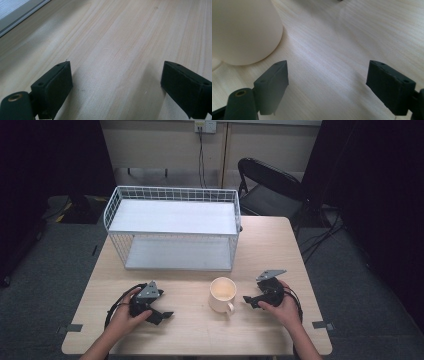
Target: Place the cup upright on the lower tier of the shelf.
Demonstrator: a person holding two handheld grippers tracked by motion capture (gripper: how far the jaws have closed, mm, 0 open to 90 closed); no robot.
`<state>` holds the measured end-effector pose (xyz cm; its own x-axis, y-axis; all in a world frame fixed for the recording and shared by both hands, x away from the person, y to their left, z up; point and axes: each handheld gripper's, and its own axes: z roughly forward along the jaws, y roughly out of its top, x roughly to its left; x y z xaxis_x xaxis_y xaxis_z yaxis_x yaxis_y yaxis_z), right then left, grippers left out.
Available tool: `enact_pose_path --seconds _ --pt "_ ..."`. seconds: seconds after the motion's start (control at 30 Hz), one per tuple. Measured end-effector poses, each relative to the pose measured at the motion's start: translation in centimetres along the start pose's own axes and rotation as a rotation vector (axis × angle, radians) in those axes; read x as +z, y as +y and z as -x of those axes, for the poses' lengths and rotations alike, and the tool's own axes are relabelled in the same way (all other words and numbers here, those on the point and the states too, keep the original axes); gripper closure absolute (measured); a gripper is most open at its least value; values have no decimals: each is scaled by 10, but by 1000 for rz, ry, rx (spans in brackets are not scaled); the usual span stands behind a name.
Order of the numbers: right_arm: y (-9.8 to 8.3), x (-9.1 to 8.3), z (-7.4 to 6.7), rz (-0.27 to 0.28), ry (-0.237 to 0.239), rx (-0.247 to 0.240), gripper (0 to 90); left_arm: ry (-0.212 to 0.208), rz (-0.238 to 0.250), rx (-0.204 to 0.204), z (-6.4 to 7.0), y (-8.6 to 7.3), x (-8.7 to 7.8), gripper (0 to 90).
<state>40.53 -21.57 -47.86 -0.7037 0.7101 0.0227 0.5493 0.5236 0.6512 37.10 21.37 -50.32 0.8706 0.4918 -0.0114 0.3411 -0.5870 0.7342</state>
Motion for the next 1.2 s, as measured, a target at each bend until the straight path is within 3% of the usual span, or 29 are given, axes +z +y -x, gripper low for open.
enact_pose_path --seconds 0.3,0.77,1.2 --pt "14 -15 1 19 7 -4 172 0 0 0 0 0 0 99" --pt "45 -46 -5 40 7 -48 172 0 0 0 0 0 0 99" --pt "71 -55 -18 51 34 -96 169 -1 0 0 0 0 0 99"
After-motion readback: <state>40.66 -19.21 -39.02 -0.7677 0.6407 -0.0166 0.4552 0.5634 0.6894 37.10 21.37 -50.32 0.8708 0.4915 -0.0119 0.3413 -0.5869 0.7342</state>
